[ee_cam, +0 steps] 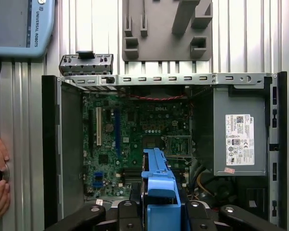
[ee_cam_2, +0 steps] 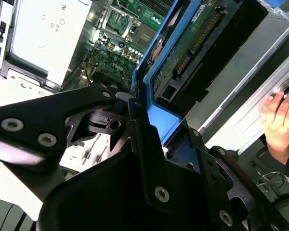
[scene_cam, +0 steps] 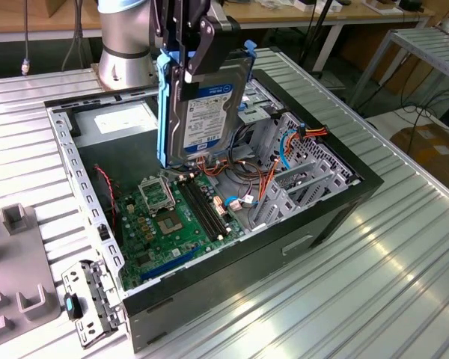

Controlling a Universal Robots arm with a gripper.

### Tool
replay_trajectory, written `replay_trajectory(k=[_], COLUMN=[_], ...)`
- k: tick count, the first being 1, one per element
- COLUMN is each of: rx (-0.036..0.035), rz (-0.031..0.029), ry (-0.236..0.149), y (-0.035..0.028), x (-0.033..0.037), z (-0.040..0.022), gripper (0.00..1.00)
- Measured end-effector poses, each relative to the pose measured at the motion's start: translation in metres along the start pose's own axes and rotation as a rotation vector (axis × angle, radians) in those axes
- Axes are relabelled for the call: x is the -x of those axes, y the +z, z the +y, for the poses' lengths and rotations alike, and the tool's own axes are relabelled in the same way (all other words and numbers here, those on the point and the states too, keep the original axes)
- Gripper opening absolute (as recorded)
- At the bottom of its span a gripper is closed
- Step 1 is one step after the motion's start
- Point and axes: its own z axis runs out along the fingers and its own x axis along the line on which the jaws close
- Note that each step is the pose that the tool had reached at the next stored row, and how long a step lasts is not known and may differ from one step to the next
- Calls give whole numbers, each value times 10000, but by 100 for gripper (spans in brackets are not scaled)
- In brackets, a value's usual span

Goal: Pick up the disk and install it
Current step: 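Insert the disk into the insertion slot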

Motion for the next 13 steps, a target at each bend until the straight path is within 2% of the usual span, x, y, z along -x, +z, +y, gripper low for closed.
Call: replay_trajectory(k=[10, 13], rx=[-1, -1], rz=[2, 1], ry=[0, 0], y=[1, 1], x=[-14, -14], z=[-1, -19], gripper=[37, 37])
